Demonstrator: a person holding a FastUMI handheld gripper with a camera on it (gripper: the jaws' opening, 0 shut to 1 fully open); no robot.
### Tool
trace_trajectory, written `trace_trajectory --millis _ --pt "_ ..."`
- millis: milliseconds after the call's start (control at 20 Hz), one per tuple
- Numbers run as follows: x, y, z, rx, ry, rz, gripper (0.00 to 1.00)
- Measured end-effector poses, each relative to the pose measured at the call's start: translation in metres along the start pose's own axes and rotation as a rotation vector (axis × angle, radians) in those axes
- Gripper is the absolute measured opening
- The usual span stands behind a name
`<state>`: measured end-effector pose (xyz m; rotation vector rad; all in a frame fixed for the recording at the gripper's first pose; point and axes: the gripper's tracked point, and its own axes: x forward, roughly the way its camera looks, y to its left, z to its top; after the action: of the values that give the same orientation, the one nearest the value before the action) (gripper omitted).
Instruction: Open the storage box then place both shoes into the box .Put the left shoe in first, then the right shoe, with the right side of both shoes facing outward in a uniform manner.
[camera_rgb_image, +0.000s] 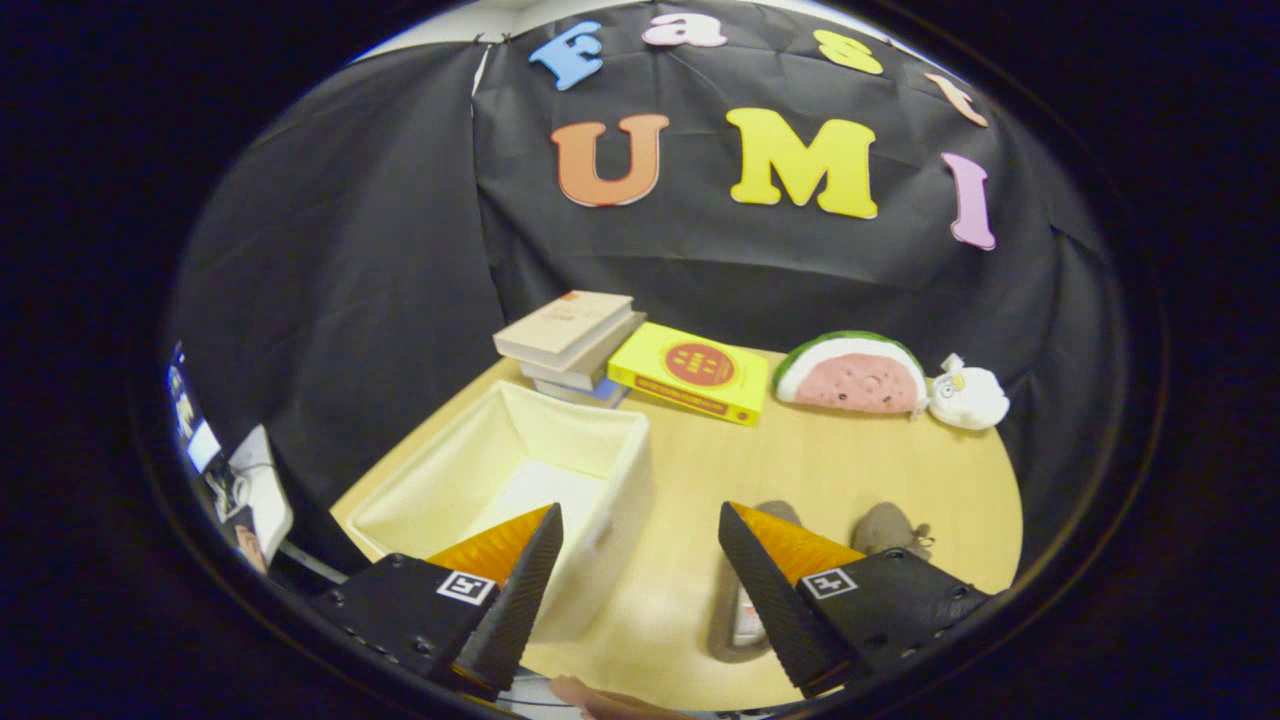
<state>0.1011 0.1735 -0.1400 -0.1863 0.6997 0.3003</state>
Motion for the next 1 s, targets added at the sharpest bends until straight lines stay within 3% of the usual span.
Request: trace_trajectory --millis 150,450,650,900,1000 --pt "0.003 -0.042 -0.027 -0.046 0.043 -0.117 0.95" --pt "0.034 -0.085 -0.083 -0.003 0.193 -0.191 0.90" --pt "0.055 -0.112 -0.114 0.027 0.295 -0.244 0.80" --pt "0.080 -0.131 -0.141 0.101 0.409 -0.261 0.54" --pt "0.089 -0.124 -0.148 0.117 0.447 -0.216 0.42"
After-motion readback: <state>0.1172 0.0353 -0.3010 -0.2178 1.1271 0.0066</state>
